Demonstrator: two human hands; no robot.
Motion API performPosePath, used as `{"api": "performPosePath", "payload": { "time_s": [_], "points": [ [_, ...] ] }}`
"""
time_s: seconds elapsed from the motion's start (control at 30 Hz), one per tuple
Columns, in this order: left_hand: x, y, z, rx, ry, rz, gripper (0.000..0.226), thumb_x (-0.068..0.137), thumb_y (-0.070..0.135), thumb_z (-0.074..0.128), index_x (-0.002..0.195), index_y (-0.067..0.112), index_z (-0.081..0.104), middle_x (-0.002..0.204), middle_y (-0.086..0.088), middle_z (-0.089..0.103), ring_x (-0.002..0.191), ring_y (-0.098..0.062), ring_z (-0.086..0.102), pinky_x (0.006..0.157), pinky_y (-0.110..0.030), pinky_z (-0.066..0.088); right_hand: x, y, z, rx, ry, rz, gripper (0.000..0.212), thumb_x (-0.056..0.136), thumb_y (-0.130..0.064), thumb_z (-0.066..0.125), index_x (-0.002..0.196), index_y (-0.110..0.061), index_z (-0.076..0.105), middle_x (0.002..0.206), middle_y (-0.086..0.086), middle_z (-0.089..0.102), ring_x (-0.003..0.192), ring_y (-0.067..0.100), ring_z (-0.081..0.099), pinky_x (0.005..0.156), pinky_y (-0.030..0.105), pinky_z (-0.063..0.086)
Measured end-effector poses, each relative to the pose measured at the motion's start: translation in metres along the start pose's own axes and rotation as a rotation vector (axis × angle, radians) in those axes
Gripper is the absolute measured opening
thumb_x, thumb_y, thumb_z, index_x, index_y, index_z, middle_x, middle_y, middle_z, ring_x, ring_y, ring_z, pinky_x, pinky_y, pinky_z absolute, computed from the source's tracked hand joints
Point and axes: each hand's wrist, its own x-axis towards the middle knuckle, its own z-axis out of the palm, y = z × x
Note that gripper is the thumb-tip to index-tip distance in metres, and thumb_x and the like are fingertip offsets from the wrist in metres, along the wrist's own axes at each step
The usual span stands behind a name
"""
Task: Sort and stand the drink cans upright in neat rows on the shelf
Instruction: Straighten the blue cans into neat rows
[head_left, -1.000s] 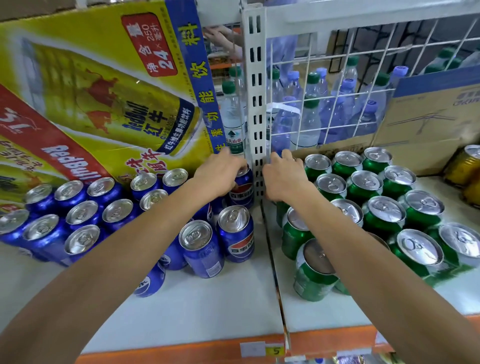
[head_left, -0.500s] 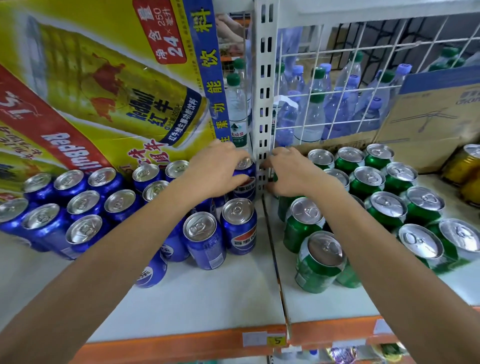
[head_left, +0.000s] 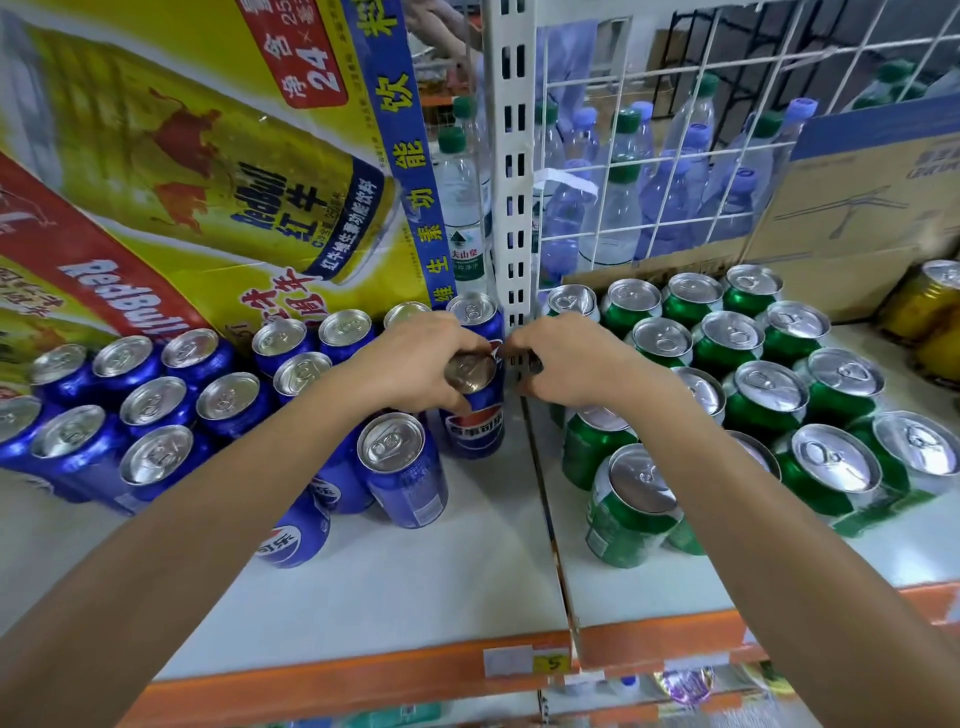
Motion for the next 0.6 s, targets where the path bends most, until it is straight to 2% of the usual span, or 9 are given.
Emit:
{"api": "performPosePath", "payload": {
  "time_s": [0.07,0.13,0.23,0.33,0.5,0.6],
  "points": [
    [0.005,-0.003,0.0,-0.012,0.006,0.015,0.061,0.069,0.033,0.081,0.125,0.026,0.059,0.108,-0.004,0.059,0.106,-0.025,0.052,0.087,-0.037,0.041,0.003,0.0,-0.002,-0.007,0.01,-0.01,0.036,0.084,-0.015,0.057,0.12,-0.014,0.058,0.114,0.009,0.061,0.106,0.031,0.055,0.084,0.037,0.05],
    [0.007,-0.005,0.001,-0.024,0.022,0.022,0.06,0.069,0.029,0.081,0.125,0.021,0.06,0.11,-0.005,0.059,0.107,-0.025,0.052,0.088,-0.037,0.041,0.006,0.0,-0.003,0.005,0.035,-0.008,0.037,0.083,-0.014,0.058,0.121,-0.014,0.057,0.112,0.01,0.061,0.107,0.032,0.055,0.084,0.037,0.049],
    [0.007,-0.011,0.006,-0.07,0.058,0.049,0.059,0.07,0.028,0.081,0.124,0.017,0.06,0.112,-0.005,0.06,0.106,-0.025,0.053,0.087,-0.035,0.04,0.015,0.0,-0.003,0.029,0.07,-0.003,0.041,0.082,-0.011,0.058,0.123,-0.014,0.055,0.113,0.012,0.062,0.106,0.033,0.056,0.081,0.035,0.049],
    [0.003,-0.014,0.011,-0.108,0.108,0.044,0.06,0.072,0.029,0.08,0.127,0.016,0.058,0.115,-0.004,0.06,0.108,-0.022,0.052,0.082,-0.027,0.034,0.024,-0.002,-0.002,0.058,0.087,0.007,0.054,0.081,-0.006,0.056,0.134,-0.015,0.046,0.119,0.014,0.059,0.11,0.032,0.054,0.084,0.036,0.047],
    [0.005,-0.013,0.013,-0.166,0.17,0.033,0.047,0.073,0.028,0.079,0.115,0.013,0.063,0.108,-0.003,0.062,0.103,-0.022,0.054,0.071,-0.021,0.025,0.031,-0.008,0.0,0.098,0.031,-0.026,0.058,0.082,0.001,0.052,0.137,-0.018,0.043,0.124,0.014,0.058,0.114,0.033,0.052,0.086,0.036,0.045],
    [0.004,-0.012,0.016,-0.19,0.18,0.045,0.049,0.073,0.023,0.08,0.118,0.014,0.063,0.11,-0.004,0.062,0.103,-0.022,0.054,0.077,-0.022,0.032,0.028,-0.007,-0.001,0.133,0.008,-0.062,0.058,0.081,0.001,0.052,0.135,-0.019,0.046,0.123,0.013,0.058,0.114,0.032,0.053,0.089,0.035,0.046]
  ]
}}
